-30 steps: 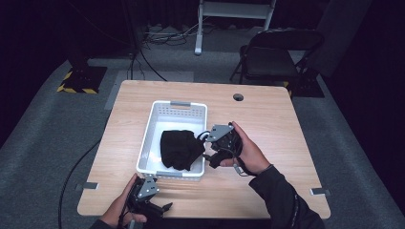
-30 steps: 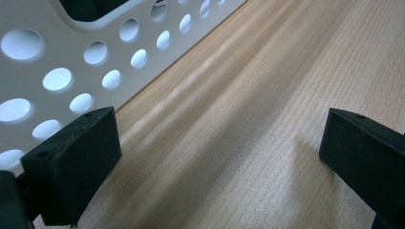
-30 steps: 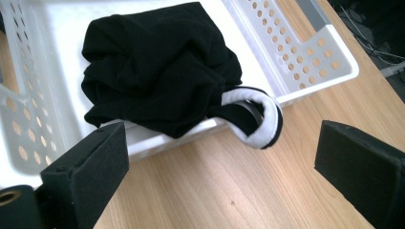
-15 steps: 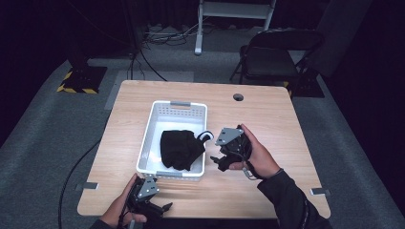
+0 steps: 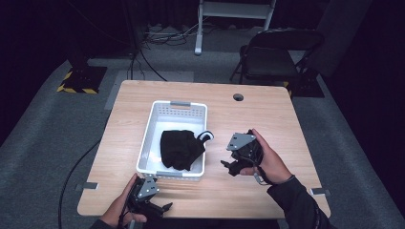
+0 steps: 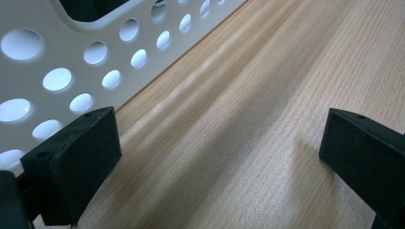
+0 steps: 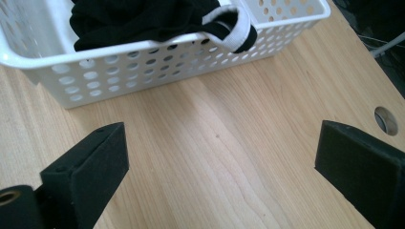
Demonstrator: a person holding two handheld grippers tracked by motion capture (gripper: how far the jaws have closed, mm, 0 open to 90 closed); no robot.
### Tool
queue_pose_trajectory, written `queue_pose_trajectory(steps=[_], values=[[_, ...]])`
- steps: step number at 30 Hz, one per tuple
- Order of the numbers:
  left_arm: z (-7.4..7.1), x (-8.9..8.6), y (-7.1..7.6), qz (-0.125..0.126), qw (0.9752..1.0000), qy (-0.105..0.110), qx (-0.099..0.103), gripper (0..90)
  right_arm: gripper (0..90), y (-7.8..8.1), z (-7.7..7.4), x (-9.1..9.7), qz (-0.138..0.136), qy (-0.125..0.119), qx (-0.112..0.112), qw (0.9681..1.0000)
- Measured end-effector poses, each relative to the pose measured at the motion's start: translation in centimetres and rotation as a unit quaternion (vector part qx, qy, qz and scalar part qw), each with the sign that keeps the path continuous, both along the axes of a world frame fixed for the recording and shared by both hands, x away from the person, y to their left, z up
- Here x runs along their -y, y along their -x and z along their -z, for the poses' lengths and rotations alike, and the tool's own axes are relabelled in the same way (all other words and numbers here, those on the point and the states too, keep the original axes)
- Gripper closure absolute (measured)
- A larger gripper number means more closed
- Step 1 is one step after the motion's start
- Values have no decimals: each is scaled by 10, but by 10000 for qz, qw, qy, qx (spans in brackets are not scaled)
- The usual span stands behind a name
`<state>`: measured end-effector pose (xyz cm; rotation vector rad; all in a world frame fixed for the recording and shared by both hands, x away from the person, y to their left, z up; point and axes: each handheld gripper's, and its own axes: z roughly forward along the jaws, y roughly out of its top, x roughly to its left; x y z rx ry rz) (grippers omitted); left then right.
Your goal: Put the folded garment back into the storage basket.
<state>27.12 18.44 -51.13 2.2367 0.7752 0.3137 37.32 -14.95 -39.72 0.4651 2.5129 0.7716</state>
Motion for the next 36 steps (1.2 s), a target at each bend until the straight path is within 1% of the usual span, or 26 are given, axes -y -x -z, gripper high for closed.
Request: queue_pose_trajectory(steps=[3,10,20,25,31,36], values=[[0,0,0,-1,10000,0,-1,2,46,1,2,6,43,-50,-22,10000],[0,0,0,-4,10000,5,-1,2,46,4,10,19,194,-22,-13,9998],[0,0,0,-4,10000,4,-1,2,46,5,26,41,457,7,-154,9988],[0,0,0,-5,10000,4,-1,2,46,5,33,52,629,111,-110,9979],[0,0,0,-4,10000,4,-2,2,46,6,42,68,830,157,-160,9963],[0,0,0,-4,10000,1,-2,2,46,8,48,82,944,102,-189,9953]])
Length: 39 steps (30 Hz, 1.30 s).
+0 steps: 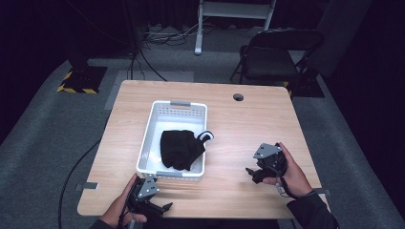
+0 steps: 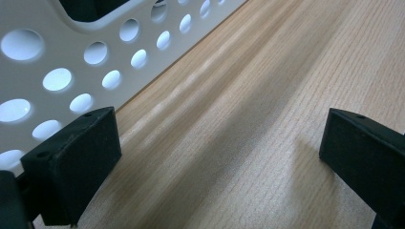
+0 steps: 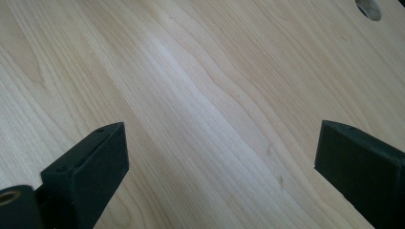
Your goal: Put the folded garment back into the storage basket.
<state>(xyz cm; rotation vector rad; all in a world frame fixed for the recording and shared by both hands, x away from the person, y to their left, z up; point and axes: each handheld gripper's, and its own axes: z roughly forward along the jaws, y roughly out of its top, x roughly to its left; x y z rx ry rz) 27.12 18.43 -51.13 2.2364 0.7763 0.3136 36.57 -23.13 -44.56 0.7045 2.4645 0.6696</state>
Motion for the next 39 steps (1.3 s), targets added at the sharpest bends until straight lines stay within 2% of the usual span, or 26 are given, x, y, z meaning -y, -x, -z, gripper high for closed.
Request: queue_pose_trajectory(steps=[6,11,17,23,32,39], values=[[0,0,0,3,10000,-2,1,2,46,3,4,15,148,-162,-39,9998],[0,0,0,6,10000,-2,6,2,46,6,10,24,238,-194,-89,9995],[0,0,0,1,10000,1,1,2,47,13,17,36,341,-326,78,9989],[0,0,0,1,10000,-2,0,2,49,18,24,48,488,-451,84,9978],[0,0,0,0,10000,2,0,2,49,24,35,66,674,-600,35,9959],[0,0,0,0,10000,1,-4,2,49,32,44,82,776,-893,-95,9929]])
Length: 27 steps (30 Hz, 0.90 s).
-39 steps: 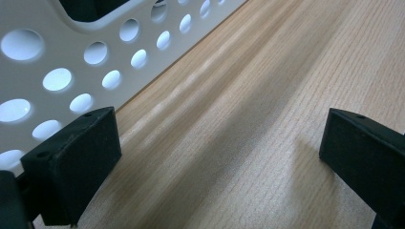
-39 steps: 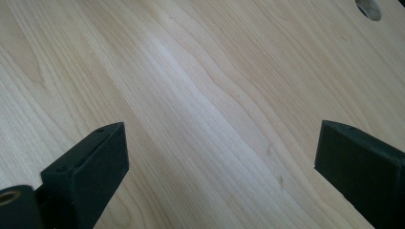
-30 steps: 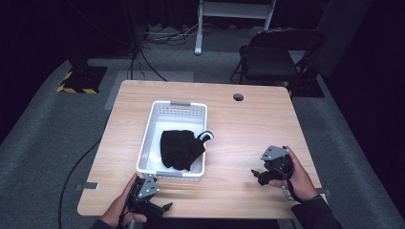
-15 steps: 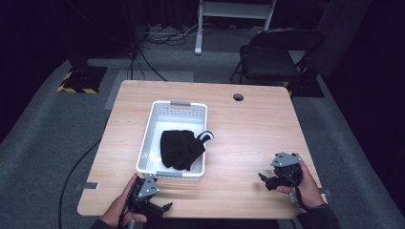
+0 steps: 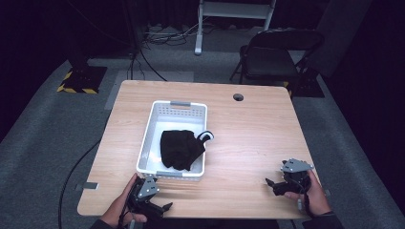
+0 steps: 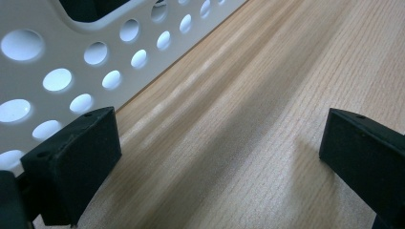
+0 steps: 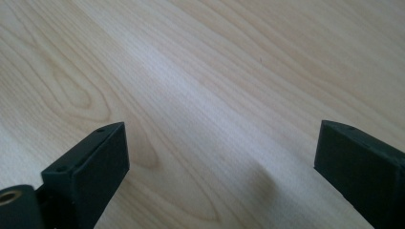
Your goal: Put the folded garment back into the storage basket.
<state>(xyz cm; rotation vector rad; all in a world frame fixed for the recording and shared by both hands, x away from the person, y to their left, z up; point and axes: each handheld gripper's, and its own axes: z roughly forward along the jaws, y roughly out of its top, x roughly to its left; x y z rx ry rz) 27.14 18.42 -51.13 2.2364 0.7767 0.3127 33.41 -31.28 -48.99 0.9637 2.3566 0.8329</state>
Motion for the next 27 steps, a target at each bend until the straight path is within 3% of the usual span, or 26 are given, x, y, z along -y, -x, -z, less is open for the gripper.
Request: queue_pose_trajectory(steps=[6,11,16,27], values=[[0,0,0,-5,10000,-1,-4,2,48,7,10,16,135,-303,-123,9994],[0,0,0,-7,10000,3,-14,4,42,12,15,33,386,-692,-244,9966],[0,0,0,-7,10000,1,-13,4,24,14,16,42,481,-786,-431,9948],[1,0,1,-15,10000,17,12,2,10,13,16,40,491,-777,-432,9948]])
